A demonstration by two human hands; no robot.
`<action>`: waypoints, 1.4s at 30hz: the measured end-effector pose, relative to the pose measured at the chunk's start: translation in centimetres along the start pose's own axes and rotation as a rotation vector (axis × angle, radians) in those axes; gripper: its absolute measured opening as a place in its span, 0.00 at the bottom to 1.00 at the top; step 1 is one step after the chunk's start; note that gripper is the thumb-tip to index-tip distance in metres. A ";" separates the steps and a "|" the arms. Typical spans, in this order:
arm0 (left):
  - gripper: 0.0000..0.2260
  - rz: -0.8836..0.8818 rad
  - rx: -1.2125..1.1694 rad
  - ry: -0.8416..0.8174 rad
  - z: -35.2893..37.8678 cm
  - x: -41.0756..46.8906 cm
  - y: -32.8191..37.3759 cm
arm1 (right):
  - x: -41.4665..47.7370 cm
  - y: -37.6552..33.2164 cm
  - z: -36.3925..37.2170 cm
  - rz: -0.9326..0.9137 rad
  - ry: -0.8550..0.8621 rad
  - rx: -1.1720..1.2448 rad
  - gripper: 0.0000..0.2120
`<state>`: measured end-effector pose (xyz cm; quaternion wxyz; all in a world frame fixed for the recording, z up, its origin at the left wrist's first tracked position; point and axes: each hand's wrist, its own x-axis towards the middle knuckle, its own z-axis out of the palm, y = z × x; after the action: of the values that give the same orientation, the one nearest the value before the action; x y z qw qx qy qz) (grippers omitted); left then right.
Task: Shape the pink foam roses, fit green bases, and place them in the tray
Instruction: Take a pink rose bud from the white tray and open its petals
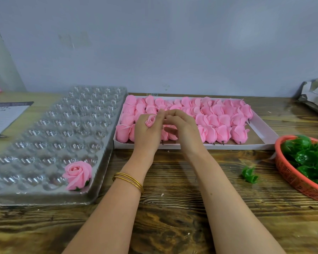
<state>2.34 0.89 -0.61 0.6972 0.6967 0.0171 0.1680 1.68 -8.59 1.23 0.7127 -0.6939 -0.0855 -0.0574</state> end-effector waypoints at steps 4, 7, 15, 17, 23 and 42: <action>0.19 -0.170 -0.173 0.032 -0.1 0.2 0.2 | -0.2 0.0 -0.2 0.010 -0.072 -0.108 0.16; 0.13 -0.173 -0.306 -0.011 -0.1 0.1 0.4 | -0.3 0.2 -0.2 -0.025 -0.161 -0.183 0.18; 0.18 -0.222 -0.426 -0.023 0.1 -0.1 0.8 | -0.6 0.1 0.3 -0.080 -0.130 -0.214 0.17; 0.15 -0.210 -0.409 -0.043 -0.1 -0.1 0.8 | -0.6 0.2 0.3 -0.091 -0.123 -0.218 0.15; 0.11 -0.182 -0.344 -0.104 -0.5 0.0 0.8 | -0.4 0.2 -0.1 -0.097 -0.202 -0.234 0.16; 0.16 -0.179 -0.307 -0.105 -0.2 0.3 0.0 | -0.3 0.7 -0.1 -0.061 -0.161 -0.229 0.15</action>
<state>2.55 1.17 -0.53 0.8074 0.5857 0.0168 0.0696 1.55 -8.67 0.46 0.6176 -0.7701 -0.1565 -0.0325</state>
